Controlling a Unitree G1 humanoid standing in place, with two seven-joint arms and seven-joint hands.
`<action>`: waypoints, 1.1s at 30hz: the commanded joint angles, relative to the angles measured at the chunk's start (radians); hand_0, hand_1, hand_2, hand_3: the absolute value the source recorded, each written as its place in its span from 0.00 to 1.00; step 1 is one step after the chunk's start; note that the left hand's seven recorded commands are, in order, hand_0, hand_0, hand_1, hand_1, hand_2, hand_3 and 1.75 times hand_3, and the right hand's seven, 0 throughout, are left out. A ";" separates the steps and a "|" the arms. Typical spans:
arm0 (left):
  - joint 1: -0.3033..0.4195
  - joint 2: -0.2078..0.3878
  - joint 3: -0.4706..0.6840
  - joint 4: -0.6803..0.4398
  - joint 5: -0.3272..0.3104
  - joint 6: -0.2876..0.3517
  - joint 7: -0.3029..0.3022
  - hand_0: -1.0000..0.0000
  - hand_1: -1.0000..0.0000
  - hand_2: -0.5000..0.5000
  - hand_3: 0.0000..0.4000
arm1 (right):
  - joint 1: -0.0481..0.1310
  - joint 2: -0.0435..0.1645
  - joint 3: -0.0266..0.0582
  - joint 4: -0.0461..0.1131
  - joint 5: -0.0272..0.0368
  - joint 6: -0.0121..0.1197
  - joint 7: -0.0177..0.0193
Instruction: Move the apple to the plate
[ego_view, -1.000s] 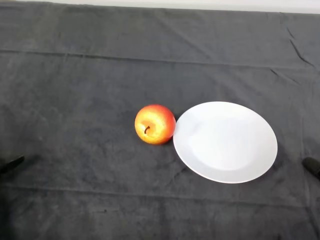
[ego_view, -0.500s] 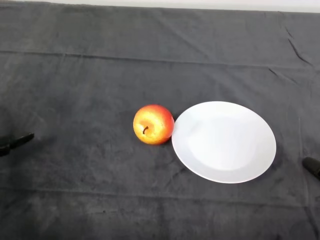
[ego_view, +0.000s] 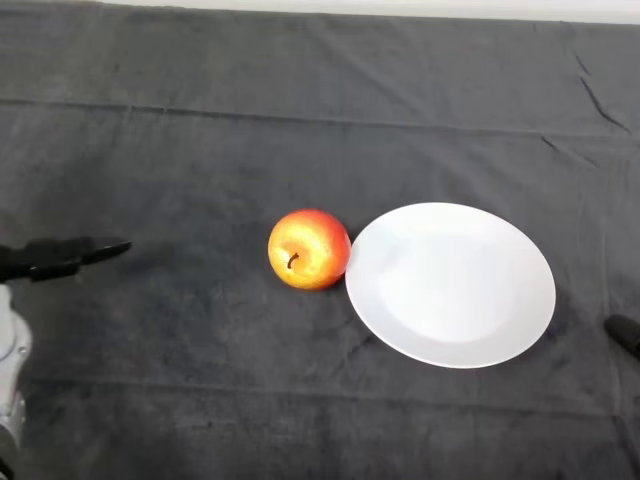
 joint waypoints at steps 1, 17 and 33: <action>-0.045 -0.011 -0.028 -0.046 0.026 0.016 0.010 1.00 1.00 0.50 0.00 | 0.002 -0.013 -0.0114 -0.011 -0.0016 0.000 -0.0045; -0.104 -0.138 -0.172 -0.049 0.083 0.062 0.033 1.00 1.00 0.50 0.00 | 0.003 -0.013 -0.0117 -0.014 -0.0009 0.000 -0.0067; -0.160 -0.177 -0.315 0.094 0.016 0.004 -0.013 1.00 1.00 0.50 0.00 | 0.003 -0.013 -0.0118 -0.013 -0.0003 0.001 -0.0068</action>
